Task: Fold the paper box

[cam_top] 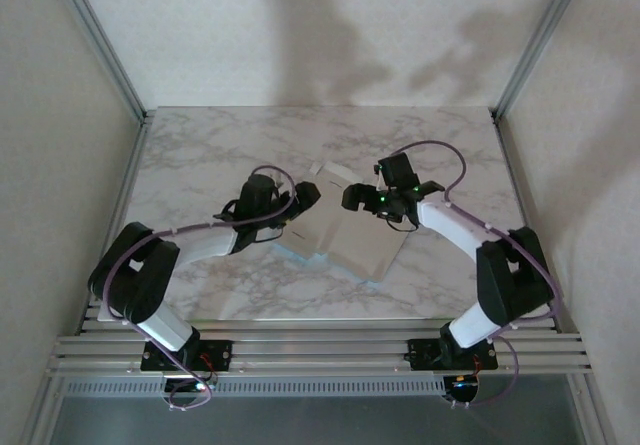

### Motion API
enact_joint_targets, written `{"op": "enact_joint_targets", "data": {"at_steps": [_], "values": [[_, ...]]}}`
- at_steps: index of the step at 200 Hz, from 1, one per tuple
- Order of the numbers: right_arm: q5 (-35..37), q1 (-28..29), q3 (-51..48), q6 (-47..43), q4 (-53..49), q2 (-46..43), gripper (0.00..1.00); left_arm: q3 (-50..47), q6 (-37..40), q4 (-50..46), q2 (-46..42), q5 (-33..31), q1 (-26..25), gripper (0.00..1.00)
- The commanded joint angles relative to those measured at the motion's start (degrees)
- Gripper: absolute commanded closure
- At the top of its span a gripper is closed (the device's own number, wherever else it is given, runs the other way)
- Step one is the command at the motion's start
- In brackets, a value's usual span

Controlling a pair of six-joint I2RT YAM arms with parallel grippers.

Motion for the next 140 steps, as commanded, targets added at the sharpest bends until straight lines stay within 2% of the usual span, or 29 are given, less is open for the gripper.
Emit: {"op": "enact_joint_targets", "data": {"at_steps": [1, 40, 82, 140], "values": [[-2.1, -1.7, 0.9, -5.8, -4.0, 3.0, 0.01, -2.2, -4.8, 0.6, -0.4, 1.3, -1.6, 0.01], [-1.4, -3.2, -1.1, -5.9, -3.2, 5.0, 0.01, -1.7, -6.8, 3.9, 5.0, 2.8, -2.7, 0.0], [0.2, -3.1, -6.3, -3.9, -2.2, 3.1, 0.01, 1.4, -5.8, 3.4, 10.9, 3.7, -2.7, 0.01], [-1.1, -1.7, -16.4, 5.0, 0.7, -3.7, 0.01, 6.6, -1.8, 0.3, 14.7, 2.4, -1.1, 0.01]]}}
